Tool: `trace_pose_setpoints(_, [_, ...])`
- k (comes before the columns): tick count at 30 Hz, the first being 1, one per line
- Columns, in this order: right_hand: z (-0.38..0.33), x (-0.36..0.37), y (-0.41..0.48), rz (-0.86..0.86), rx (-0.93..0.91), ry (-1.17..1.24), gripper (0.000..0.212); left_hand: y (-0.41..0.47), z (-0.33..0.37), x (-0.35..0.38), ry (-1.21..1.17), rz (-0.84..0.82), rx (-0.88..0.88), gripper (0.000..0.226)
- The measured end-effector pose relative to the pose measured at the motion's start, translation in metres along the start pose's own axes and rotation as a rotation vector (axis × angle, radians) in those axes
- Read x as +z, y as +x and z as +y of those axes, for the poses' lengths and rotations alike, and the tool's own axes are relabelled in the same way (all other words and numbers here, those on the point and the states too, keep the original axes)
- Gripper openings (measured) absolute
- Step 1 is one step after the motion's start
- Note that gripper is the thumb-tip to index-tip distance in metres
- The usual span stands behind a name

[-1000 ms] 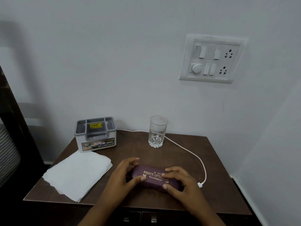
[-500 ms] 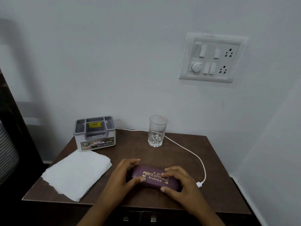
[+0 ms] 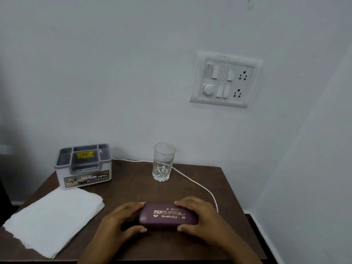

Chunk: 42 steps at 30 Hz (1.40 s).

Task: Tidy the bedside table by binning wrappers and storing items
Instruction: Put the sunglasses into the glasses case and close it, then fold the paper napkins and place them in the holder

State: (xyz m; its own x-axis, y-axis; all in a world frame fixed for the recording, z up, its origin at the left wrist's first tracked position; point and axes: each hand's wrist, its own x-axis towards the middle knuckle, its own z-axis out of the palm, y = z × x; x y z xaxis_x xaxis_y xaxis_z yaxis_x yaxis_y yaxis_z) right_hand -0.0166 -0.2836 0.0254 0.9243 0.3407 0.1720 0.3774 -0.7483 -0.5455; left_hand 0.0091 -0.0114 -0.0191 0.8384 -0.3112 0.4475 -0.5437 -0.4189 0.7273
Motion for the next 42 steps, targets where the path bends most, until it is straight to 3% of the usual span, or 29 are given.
trace_pose_setpoints(9, [0.088,-0.087,0.036,0.257,0.201,0.043,0.054,0.0,-0.009,0.004,0.131,0.042,0.025,0.048])
trace_pose_setpoints(22, [0.153,-0.092,0.077,0.057,0.328,0.043,0.049,0.001,0.008,0.005,0.192,0.081,0.079,0.039])
trace_pose_setpoints(26, [0.146,-0.093,0.078,0.011,0.341,0.022,0.06,0.002,0.004,0.0,0.261,0.028,0.068,0.039])
trace_pose_setpoints(29, [0.12,-0.088,0.075,0.127,0.322,0.014,0.066,0.003,-0.001,-0.002,0.282,0.01,0.074,0.042])
trace_pose_setpoints(34, [0.038,-0.035,0.055,0.446,0.107,0.125,0.04,-0.004,0.001,-0.001,0.326,0.177,0.055,0.039])
trace_pose_setpoints(36, [0.003,0.0,0.043,0.441,0.056,0.195,0.035,-0.008,0.008,-0.01,0.346,0.288,-0.014,0.042])
trace_pose_setpoints(39, [-0.031,0.053,0.032,0.389,0.003,0.2,0.025,-0.013,0.005,-0.042,0.505,0.43,-0.264,0.053])
trace_pose_setpoints(40, [-0.038,0.067,0.03,0.376,-0.02,0.179,0.026,-0.017,0.0,-0.055,0.59,0.415,-0.362,0.06])
trace_pose_setpoints(42, [-0.048,0.092,0.032,0.359,-0.06,0.152,0.03,-0.03,-0.008,-0.079,0.724,0.233,-0.563,0.063])
